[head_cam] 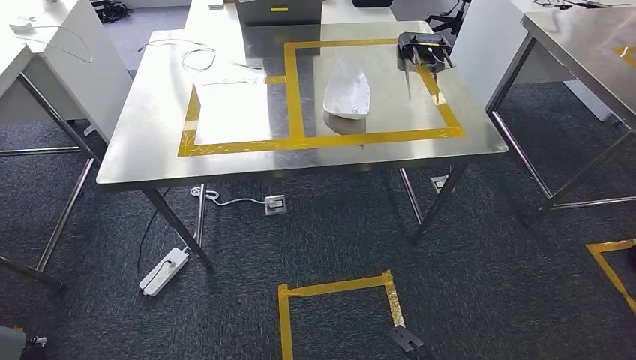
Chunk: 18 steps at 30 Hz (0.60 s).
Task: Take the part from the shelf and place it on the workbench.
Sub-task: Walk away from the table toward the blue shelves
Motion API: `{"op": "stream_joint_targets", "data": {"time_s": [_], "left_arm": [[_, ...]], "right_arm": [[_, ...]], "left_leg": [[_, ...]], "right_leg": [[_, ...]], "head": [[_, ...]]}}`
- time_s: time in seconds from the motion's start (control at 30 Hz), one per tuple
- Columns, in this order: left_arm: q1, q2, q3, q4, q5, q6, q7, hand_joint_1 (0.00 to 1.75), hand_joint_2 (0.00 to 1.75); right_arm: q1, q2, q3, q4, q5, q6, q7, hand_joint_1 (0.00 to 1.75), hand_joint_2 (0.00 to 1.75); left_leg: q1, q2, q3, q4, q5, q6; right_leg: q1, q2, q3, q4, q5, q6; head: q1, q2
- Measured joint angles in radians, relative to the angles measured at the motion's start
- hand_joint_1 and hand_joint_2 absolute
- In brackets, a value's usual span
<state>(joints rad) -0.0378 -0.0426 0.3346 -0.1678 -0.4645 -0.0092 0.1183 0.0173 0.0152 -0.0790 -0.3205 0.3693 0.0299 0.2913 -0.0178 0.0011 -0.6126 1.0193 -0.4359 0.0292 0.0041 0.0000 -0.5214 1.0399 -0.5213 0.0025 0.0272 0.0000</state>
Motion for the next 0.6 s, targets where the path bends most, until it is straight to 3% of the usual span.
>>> {"op": "stream_joint_targets", "data": {"time_s": [0.03, 0.13, 0.17, 0.23, 0.3, 0.33, 0.37, 0.4, 0.5, 0.53, 0.6], "left_arm": [[-0.001, 0.000, 0.000, 0.000, -0.001, 0.001, 0.000, 0.00, 0.00], [-0.002, 0.002, 0.000, 0.000, -0.001, 0.004, -0.002, 0.00, 0.00], [0.000, 0.001, 0.000, 0.000, 0.001, 0.008, -0.007, 0.00, 0.00], [0.001, 0.001, 0.000, 0.000, 0.009, 0.019, -0.023, 0.00, 0.00], [0.000, 0.001, -0.001, 0.000, 0.004, 0.028, -0.025, 0.00, 0.00], [0.000, 0.002, -0.001, 0.000, -0.007, 0.031, -0.015, 0.00, 0.00], [-0.001, 0.003, -0.003, 0.000, -0.019, 0.033, -0.002, 0.00, 0.00], [-0.001, 0.003, -0.005, -0.001, -0.029, 0.036, 0.011, 0.00, 0.00], [-0.013, 0.001, -0.011, -0.004, -0.041, 0.042, 0.031, 0.00, 0.00], [-0.017, 0.000, -0.014, -0.004, -0.045, 0.038, 0.036, 0.00, 0.00], [-0.023, -0.001, -0.023, -0.005, -0.060, 0.021, 0.044, 0.00, 0.00]], "right_arm": [[-0.004, 0.002, 0.000, 0.019, 0.003, -0.001, 0.009, 0.00, 0.00], [-0.011, 0.008, 0.000, 0.065, -0.001, -0.007, 0.025, 0.00, 0.00], [-0.014, 0.011, -0.004, 0.074, -0.020, -0.016, 0.025, 0.00, 0.00], [-0.020, 0.021, -0.030, 0.086, -0.097, -0.030, 0.004, 0.00, 0.00], [-0.022, 0.034, -0.078, 0.093, -0.166, -0.027, -0.042, 0.00, 0.00], [-0.023, 0.041, -0.098, 0.097, -0.179, -0.022, -0.068, 0.00, 0.00], [-0.024, 0.047, -0.110, 0.100, -0.177, -0.019, -0.091, 0.00, 0.00], [-0.025, 0.053, -0.118, 0.103, -0.171, -0.019, -0.111, 0.00, 0.00], [-0.030, 0.064, -0.132, 0.108, -0.160, -0.038, -0.164, 0.00, 0.00], [-0.033, 0.065, -0.136, 0.109, -0.162, -0.048, -0.183, 0.00, 0.00], [-0.039, 0.068, -0.149, 0.112, -0.172, -0.066, -0.211, 0.00, 0.00]], "left_leg": [[0.000, 0.004, -0.003, -0.001, 0.007, -0.005], [0.000, 0.004, -0.011, -0.005, 0.019, -0.021], [0.000, 0.002, -0.019, 0.011, 0.000, -0.028], [0.005, -0.002, -0.049, 0.101, -0.079, -0.041], [0.013, -0.001, -0.076, 0.226, -0.153, -0.052], [0.016, -0.001, -0.074, 0.259, -0.164, -0.057], [0.019, -0.001, -0.056, 0.257, -0.154, -0.060], [0.021, -0.001, -0.019, 0.215, -0.130, -0.062], [0.021, -0.005, 0.109, 0.020, -0.098, -0.059], [0.019, -0.007, 0.123, -0.010, -0.101, -0.054], [0.015, -0.007, 0.115, -0.015, -0.093, -0.039]], "right_leg": [[0.004, 0.001, 0.017, -0.033, -0.003, -0.005], [0.002, -0.002, 0.010, -0.053, 0.019, -0.021], [-0.001, -0.005, 0.004, -0.057, 0.028, -0.029], [-0.005, -0.008, -0.010, -0.060, 0.046, -0.037], [-0.006, -0.011, -0.034, -0.054, 0.061, -0.037], [-0.007, -0.013, -0.047, -0.050, 0.068, -0.036], [-0.008, -0.013, -0.060, -0.044, 0.074, -0.034], [-0.010, -0.013, -0.073, -0.038, 0.079, -0.030], [-0.013, -0.014, -0.102, -0.024, 0.096, -0.014], [-0.013, -0.015, -0.106, -0.023, 0.103, -0.009], [-0.013, -0.015, -0.109, -0.027, 0.120, 0.003]], "head": [[0.000, 0.000], [0.002, 0.000], [0.001, 0.000], [-0.001, 0.000], [-0.001, 0.000], [-0.001, 0.000], [-0.001, 0.000], [-0.001, 0.000], [-0.001, 0.000], [-0.001, 0.000], [-0.001, 0.000]]}}
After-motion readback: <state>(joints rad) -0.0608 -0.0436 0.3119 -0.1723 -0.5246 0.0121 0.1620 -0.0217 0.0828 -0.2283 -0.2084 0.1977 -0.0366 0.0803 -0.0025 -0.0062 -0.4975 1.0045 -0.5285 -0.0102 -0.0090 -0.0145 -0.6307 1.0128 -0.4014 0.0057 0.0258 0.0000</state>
